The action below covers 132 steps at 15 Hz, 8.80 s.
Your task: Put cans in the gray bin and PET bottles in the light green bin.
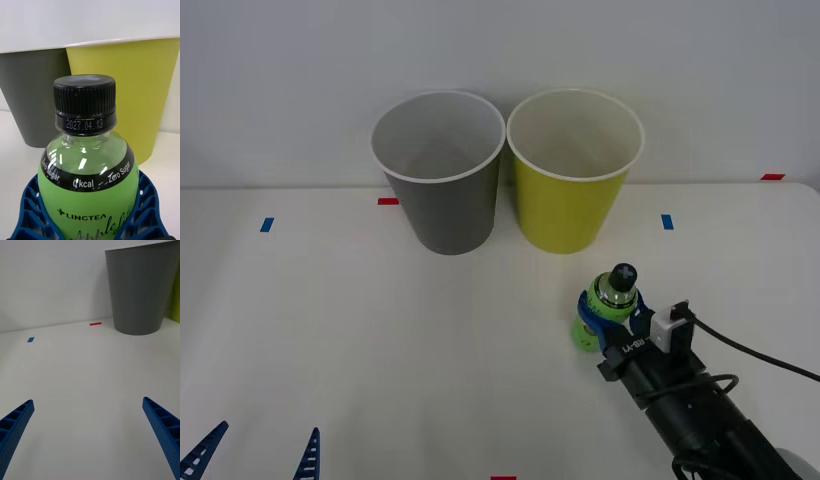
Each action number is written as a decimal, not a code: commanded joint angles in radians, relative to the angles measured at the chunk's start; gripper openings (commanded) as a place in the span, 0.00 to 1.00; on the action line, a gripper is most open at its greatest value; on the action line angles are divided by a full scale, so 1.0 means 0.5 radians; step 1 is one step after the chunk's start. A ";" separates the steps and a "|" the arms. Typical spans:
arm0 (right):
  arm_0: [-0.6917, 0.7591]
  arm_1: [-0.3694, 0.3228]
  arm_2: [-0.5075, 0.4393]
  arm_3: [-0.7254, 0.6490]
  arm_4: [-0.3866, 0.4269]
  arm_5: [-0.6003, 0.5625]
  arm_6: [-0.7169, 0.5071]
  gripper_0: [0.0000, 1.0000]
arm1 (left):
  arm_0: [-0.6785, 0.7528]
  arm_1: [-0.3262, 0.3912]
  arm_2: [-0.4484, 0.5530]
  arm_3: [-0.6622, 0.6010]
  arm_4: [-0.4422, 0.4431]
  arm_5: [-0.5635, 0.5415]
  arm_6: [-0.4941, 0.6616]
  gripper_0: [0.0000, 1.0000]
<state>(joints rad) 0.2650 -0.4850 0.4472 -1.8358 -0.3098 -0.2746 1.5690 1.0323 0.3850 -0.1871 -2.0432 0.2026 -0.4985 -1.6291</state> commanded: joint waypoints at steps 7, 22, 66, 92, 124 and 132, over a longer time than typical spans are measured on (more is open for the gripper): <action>0.111 0.007 -0.253 -1.001 -0.028 1.215 -0.171 0.00 | 0.000 0.000 0.000 0.000 0.000 0.000 0.000 1.00; -1.076 -0.389 -0.732 -1.476 -0.546 2.344 -1.224 0.00 | 0.000 0.000 0.000 0.000 0.000 0.000 0.000 1.00; -1.131 -0.423 -0.695 -0.952 -0.267 1.847 -0.837 0.93 | 0.000 0.000 0.000 0.000 0.000 0.000 0.000 1.00; 0.617 0.258 -0.759 -0.614 0.233 0.248 -0.496 0.94 | 0.000 0.000 0.000 0.000 0.000 0.000 0.000 1.00; 1.535 0.191 -0.397 -0.584 -0.037 -0.497 0.120 0.99 | 0.000 0.000 0.000 0.000 0.000 0.000 0.000 1.00; 1.535 0.191 -0.397 -0.584 -0.037 -0.497 0.120 0.99 | 0.000 0.000 0.000 0.000 0.000 0.000 0.000 1.00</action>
<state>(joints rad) 1.0324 -0.3896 0.2486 -2.1275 -0.3282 -0.5233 1.6290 1.0324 0.3850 -0.1871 -2.0433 0.2025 -0.4985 -1.6291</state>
